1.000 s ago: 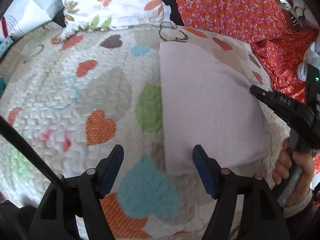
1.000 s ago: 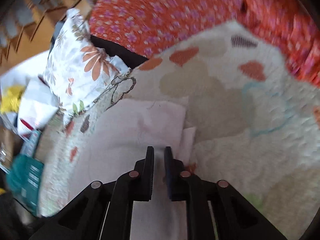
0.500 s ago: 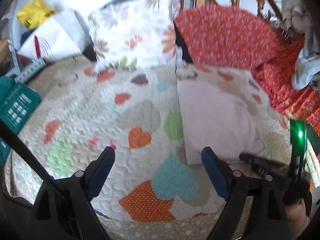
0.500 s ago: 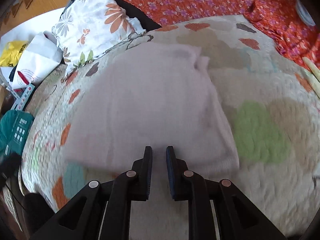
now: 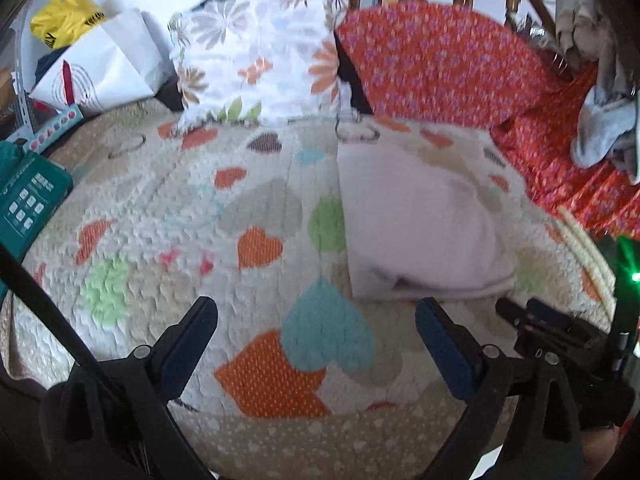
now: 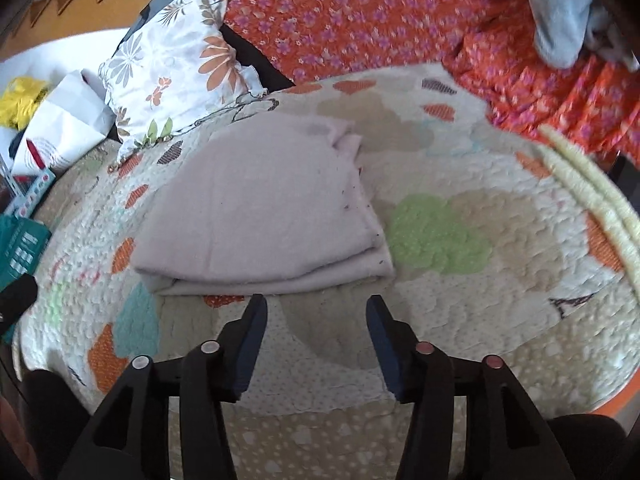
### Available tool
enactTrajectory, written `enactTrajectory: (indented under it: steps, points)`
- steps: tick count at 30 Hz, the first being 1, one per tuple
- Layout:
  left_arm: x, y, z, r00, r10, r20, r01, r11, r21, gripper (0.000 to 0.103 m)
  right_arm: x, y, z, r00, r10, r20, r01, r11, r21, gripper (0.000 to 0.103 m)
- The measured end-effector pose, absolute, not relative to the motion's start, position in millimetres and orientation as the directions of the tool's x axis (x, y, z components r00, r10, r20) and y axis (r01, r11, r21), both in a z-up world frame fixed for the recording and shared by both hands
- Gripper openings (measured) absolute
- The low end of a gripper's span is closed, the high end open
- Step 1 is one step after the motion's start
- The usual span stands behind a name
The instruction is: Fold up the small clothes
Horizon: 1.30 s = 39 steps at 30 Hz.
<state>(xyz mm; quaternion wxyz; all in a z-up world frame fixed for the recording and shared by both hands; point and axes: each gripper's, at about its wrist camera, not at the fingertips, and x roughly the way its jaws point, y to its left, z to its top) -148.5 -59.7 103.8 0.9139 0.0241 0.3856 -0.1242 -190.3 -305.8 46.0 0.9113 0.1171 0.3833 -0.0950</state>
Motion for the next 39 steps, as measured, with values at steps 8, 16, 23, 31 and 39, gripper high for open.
enactTrajectory:
  steps: [8, 16, 23, 31, 39]
  points:
    - [-144.2, -73.9, 77.5, 0.592, -0.184, -0.784, 0.263, 0.964, -0.028, 0.099, -188.7, -294.6, 43.8, 0.680, -0.168, -0.714, 0.265, 0.964, 0.027, 0.068]
    - [-139.0, -81.9, 58.7, 0.541, -0.163, -0.825, 0.266, 0.964, -0.017, 0.099, -185.4, -293.3, 39.9, 0.666, -0.255, -0.701, 0.300, 0.952, -0.062, 0.074]
    - [-133.4, -82.4, 49.5, 0.506, -0.158, -0.848, 0.258, 0.966, -0.026, 0.099, -180.1, -296.3, 31.0, 0.638, -0.252, -0.728, 0.302, 0.951, -0.065, 0.076]
    - [-130.3, -81.3, 43.8, 0.491, -0.155, -0.857, 0.251, 0.967, -0.031, 0.099, -176.1, -297.3, 22.5, 0.616, -0.243, -0.749, 0.300, 0.952, -0.062, 0.077]
    - [-120.9, -76.9, 43.5, 0.474, -0.204, -0.857, 0.238, 0.966, -0.098, 0.099, -179.5, -292.6, 37.5, 0.651, -0.248, -0.717, 0.303, 0.951, -0.054, 0.078]
